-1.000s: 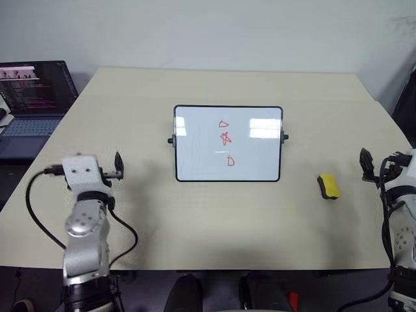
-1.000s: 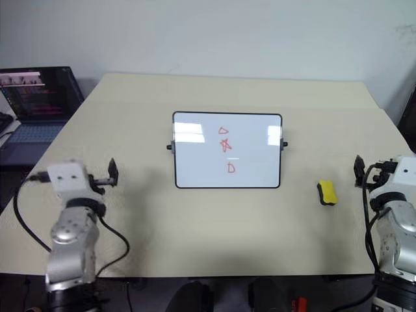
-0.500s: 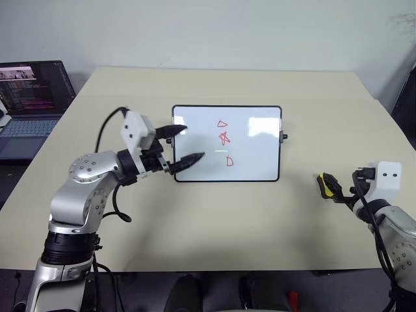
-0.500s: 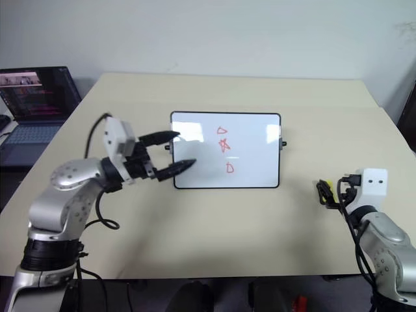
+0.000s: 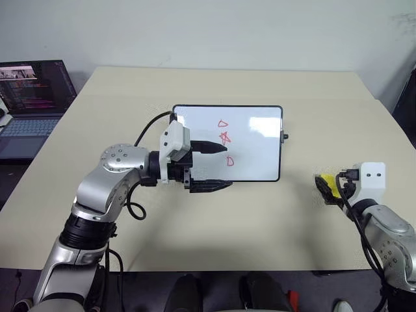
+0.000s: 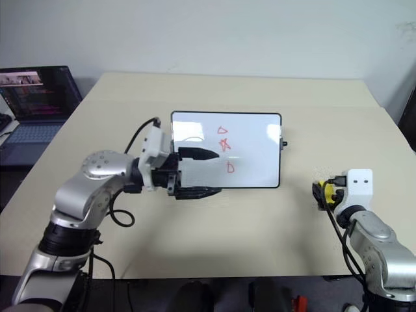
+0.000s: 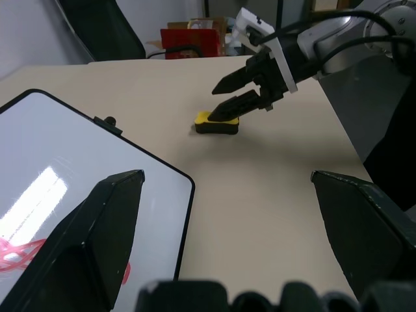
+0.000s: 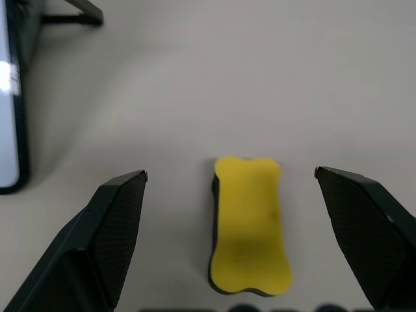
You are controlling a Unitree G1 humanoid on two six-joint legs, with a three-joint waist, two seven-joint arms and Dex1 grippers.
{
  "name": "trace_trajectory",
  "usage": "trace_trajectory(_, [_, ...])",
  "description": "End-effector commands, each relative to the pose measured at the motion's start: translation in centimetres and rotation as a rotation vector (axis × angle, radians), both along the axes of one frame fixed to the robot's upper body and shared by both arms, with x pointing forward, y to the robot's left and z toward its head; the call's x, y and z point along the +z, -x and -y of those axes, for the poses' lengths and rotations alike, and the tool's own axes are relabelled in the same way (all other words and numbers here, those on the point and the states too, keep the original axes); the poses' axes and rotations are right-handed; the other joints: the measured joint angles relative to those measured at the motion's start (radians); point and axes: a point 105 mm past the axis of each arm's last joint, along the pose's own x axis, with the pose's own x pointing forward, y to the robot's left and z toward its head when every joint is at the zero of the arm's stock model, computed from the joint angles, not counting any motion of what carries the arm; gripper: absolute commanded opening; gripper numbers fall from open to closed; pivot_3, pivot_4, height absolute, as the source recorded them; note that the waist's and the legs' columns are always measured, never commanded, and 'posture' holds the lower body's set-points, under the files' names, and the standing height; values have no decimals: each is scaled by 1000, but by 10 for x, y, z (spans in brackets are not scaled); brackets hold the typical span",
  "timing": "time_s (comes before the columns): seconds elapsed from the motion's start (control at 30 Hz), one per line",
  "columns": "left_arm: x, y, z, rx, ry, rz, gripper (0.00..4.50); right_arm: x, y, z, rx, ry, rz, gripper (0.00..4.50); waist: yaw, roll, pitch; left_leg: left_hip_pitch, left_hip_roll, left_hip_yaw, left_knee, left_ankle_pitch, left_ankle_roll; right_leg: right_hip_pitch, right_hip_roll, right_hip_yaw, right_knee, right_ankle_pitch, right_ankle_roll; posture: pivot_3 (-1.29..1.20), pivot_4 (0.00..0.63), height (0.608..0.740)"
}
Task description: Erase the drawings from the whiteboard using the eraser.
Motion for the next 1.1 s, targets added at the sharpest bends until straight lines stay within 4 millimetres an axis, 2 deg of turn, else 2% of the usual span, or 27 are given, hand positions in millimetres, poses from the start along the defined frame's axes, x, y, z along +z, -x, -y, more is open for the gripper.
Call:
trace_trajectory(0.03, [9,6,6,-31,9,47,4500,12,-5,1,25,25,38,4486,0,0,0,0,0,0,0,0,0,0,0,0,0,0,0,0,150,740])
trace_trajectory(0.47, [6,6,4,-9,-3,51,4500,-1,-24,4,37,16,11,4486,0,0,0,0,0,0,0,0,0,0,1,0,0,1,-2,0,150,740])
trace_trajectory(0.8, [4,3,1,15,-5,58,4500,-3,-27,15,10,7,6,4486,0,0,0,0,0,0,0,0,0,0,1,0,0,2,-4,0,150,740])
trace_trajectory(0.9, [3,2,1,19,-4,59,4500,-4,-27,18,-7,1,9,3874,0,0,0,0,0,0,0,0,0,0,1,0,0,2,-4,0,150,740])
trace_trajectory(1.1, [0,2,0,27,-4,53,4500,-7,-28,21,-23,-14,6,1703,0,0,0,0,0,0,0,0,0,0,1,0,0,2,-4,0,150,740])
